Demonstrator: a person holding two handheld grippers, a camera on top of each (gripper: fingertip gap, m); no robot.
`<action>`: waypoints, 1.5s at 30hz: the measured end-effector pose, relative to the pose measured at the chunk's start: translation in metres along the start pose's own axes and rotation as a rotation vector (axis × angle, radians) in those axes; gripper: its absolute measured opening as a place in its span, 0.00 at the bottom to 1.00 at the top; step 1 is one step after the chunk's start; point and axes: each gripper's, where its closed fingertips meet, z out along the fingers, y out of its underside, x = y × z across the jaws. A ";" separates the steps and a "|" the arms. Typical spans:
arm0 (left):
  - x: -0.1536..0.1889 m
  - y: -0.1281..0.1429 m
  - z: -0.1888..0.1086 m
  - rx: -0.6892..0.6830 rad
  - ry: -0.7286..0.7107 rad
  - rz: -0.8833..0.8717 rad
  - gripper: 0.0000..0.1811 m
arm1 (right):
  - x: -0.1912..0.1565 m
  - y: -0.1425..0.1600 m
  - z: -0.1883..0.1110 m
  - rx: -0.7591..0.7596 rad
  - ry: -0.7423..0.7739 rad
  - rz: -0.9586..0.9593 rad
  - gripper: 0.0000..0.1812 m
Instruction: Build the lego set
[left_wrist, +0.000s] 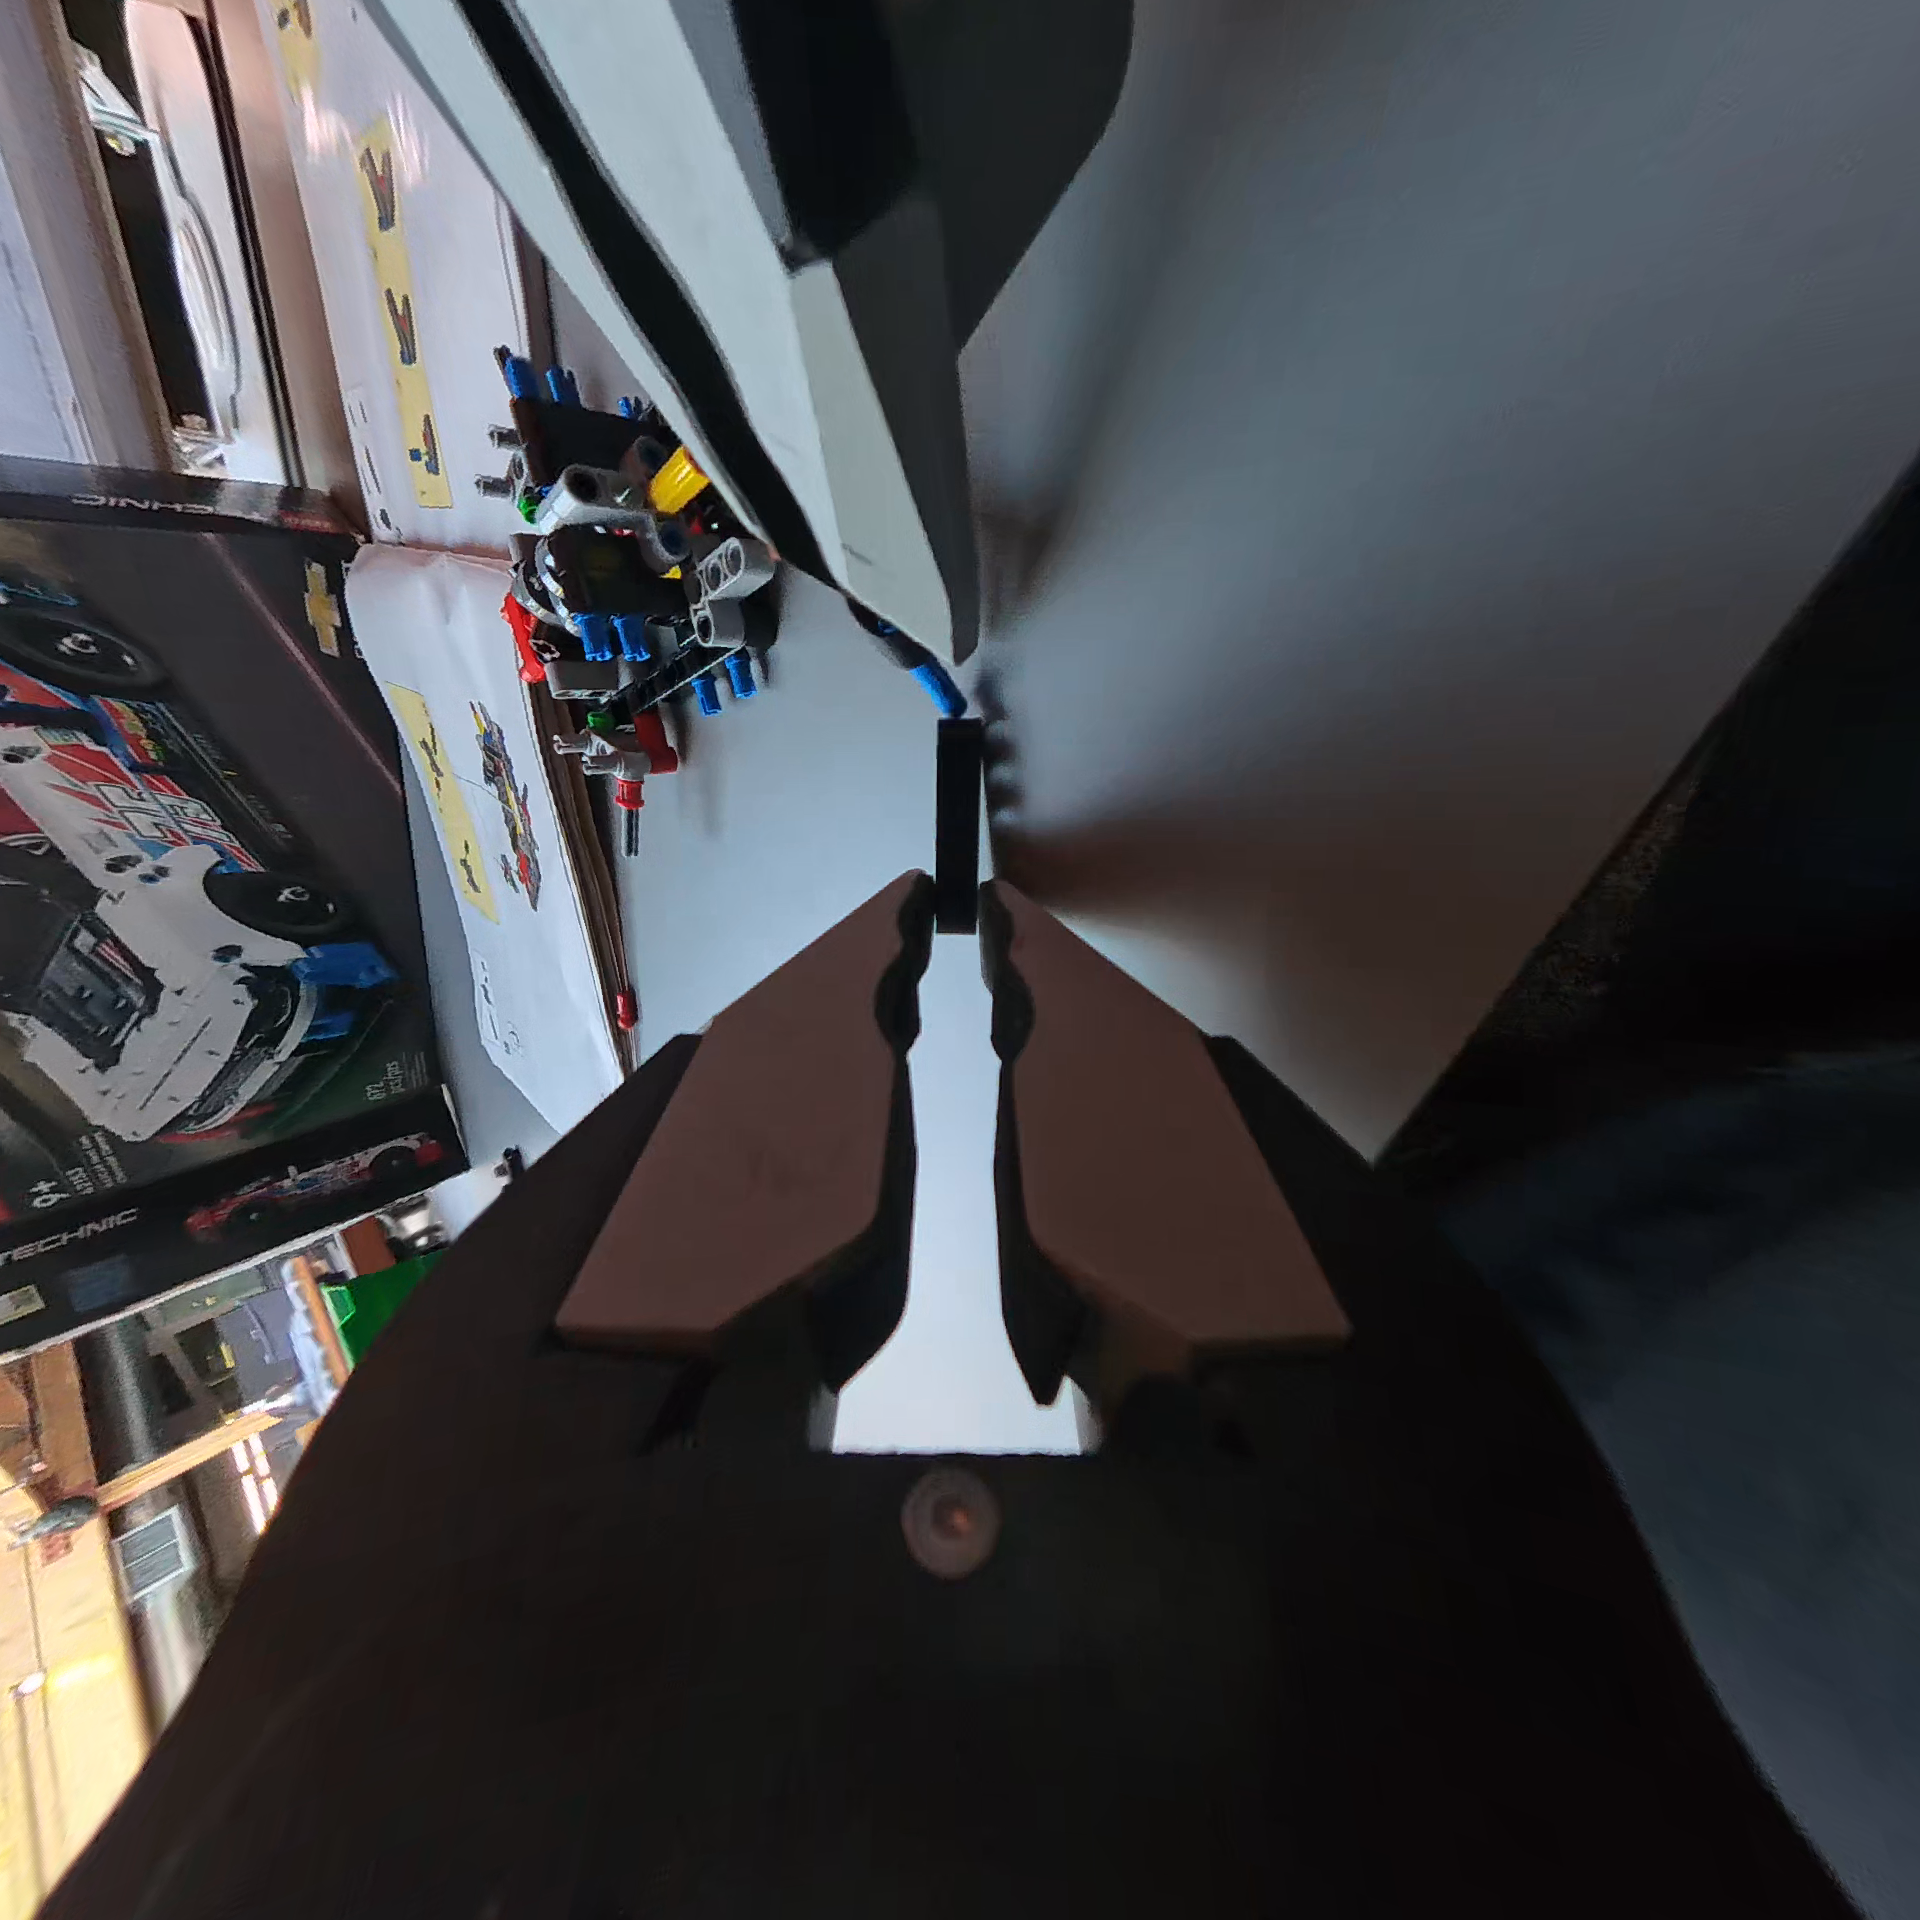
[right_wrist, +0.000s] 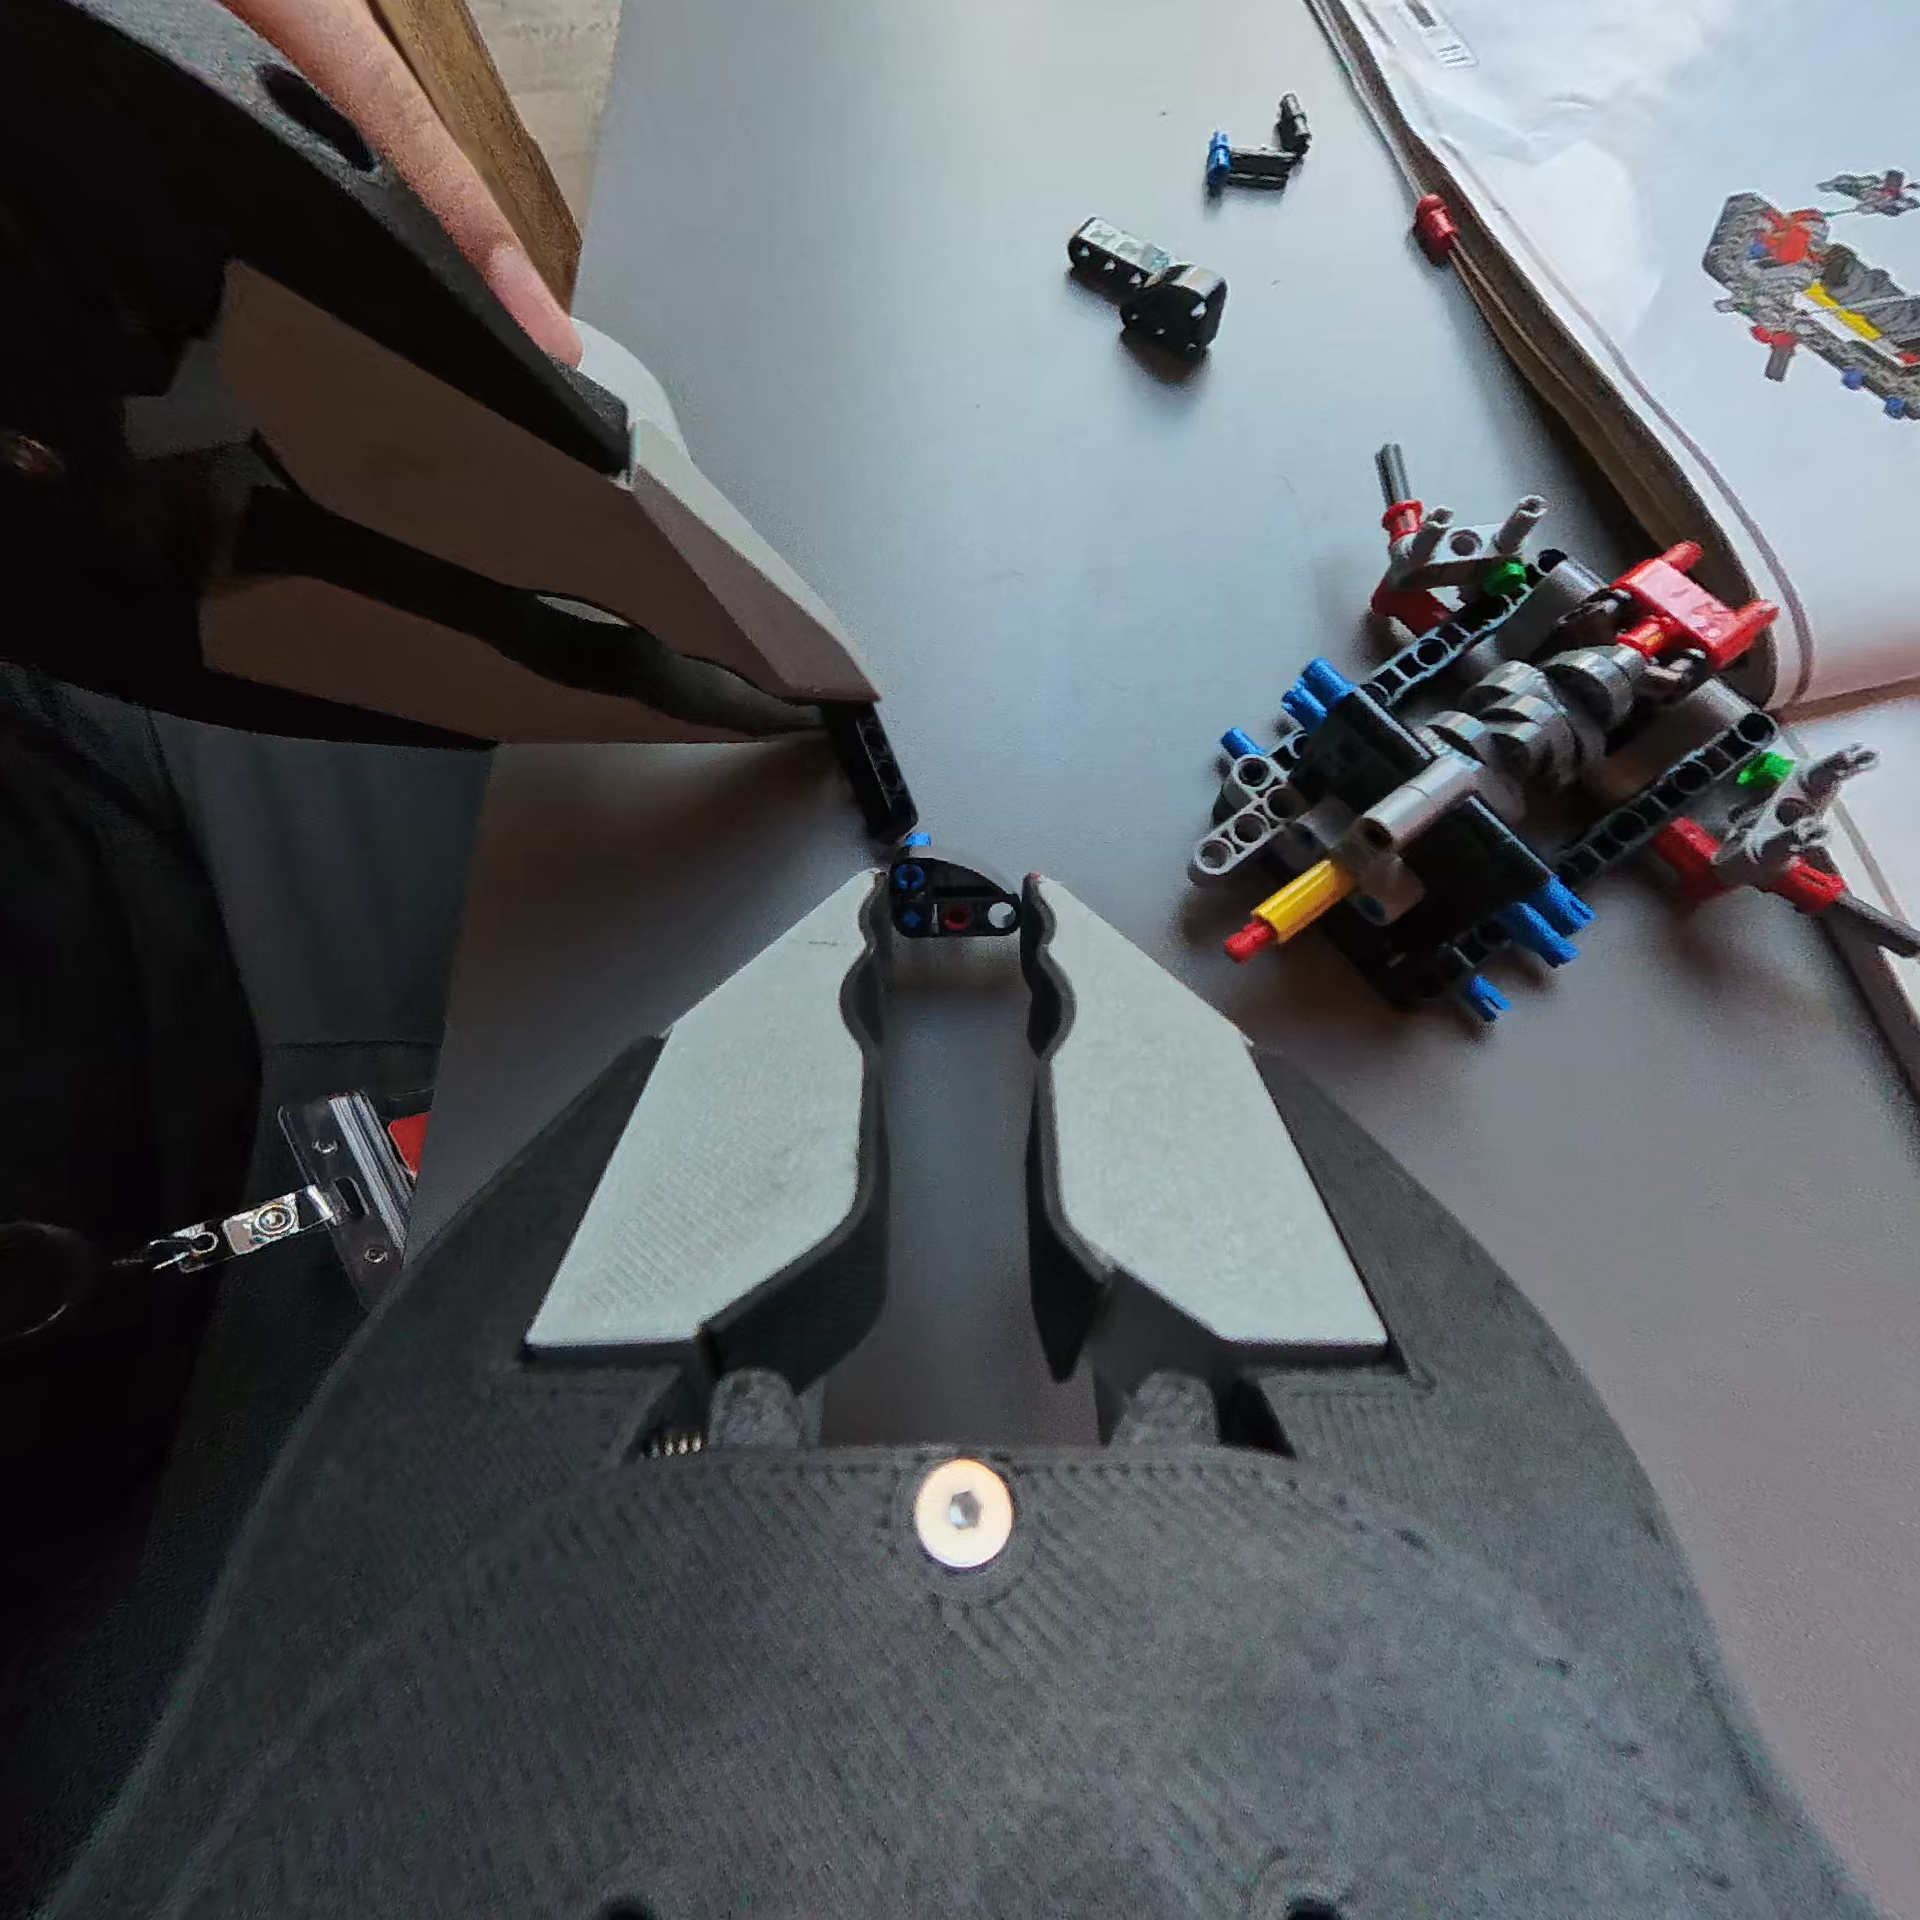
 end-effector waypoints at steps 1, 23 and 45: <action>0.001 0.000 -0.002 -0.006 -0.014 0.012 0.03 | -0.001 0.000 0.000 0.002 0.001 -0.006 0.12; 0.011 0.003 -0.018 0.077 0.332 -0.342 0.17 | -0.015 -0.002 -0.017 0.029 -0.058 -0.047 0.13; 0.032 -0.014 -0.031 -0.021 1.352 -0.694 0.03 | -0.028 -0.006 -0.021 0.025 -0.008 -0.286 0.12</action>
